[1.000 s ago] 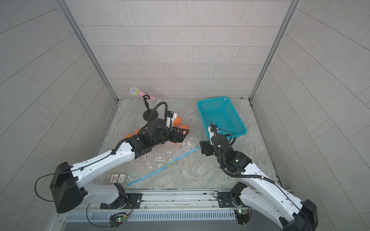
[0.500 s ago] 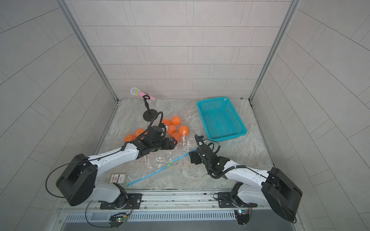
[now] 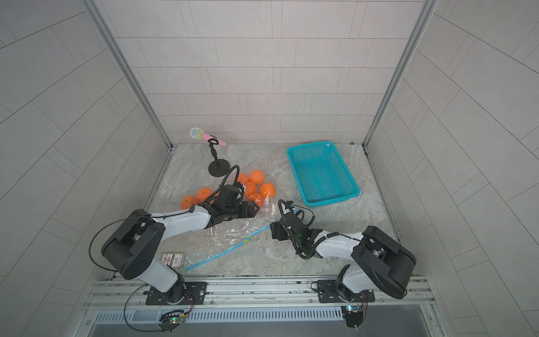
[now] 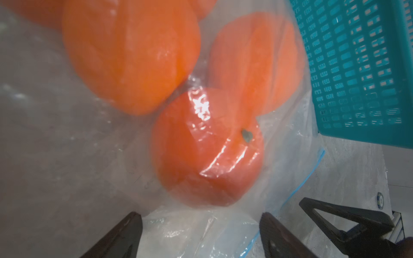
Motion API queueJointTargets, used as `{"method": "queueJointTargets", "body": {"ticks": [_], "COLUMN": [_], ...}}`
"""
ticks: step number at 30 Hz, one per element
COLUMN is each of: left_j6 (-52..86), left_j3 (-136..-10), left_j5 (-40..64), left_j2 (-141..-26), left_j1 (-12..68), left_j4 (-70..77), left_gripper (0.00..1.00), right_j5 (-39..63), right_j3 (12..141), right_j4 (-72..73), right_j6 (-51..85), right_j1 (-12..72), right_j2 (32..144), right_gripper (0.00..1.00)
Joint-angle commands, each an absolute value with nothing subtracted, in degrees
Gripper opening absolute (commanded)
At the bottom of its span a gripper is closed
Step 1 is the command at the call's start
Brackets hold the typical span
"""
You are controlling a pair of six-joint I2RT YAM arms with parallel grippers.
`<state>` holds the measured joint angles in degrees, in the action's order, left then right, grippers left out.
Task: Open the zip-top bag and take out the orange
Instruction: Pick up the zipper food storage bag at the center of the board.
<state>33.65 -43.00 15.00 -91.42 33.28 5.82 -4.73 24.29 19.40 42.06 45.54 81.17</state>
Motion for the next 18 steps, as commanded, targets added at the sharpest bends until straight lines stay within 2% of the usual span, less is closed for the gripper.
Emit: {"method": "queueJointTargets", "body": {"ticks": [1, 4, 10, 12, 15, 18], "left_j6": [34.18, 34.27, 34.63, 34.68, 34.65, 34.48], "left_j3": [-43.12, -43.56, -45.28, -45.34, -45.13, -45.27], "left_j5": [15.43, 16.23, 17.36, 17.38, 17.0, 17.27], "left_j2": [-91.6, -91.83, -94.28, -94.57, -94.18, -93.99], "left_j1": [32.39, 31.82, 31.77, 31.86, 31.82, 31.82], "left_j4": [7.61, 8.09, 8.94, 9.07, 9.14, 9.09], "left_gripper": [0.89, 0.9, 0.9, 0.9, 0.9, 0.9], "right_j5": [-7.09, -5.06, -7.9, -7.69, -7.38, -5.8], "right_j3": [24.45, 24.22, 23.89, 23.57, 22.44, 23.8], "right_j4": [25.88, 32.43, 43.3, 49.02, 59.29, 60.42], "right_j6": [42.52, 42.02, 38.76, 38.04, 37.84, 36.47], "right_j1": [44.21, 43.42, 43.42, 43.42, 43.29, 43.15], "right_j2": [85.4, 88.55, 91.26, 93.64, 97.53, 98.6], "right_gripper": [0.87, 0.84, 0.79, 0.73, 0.56, 0.43]}}
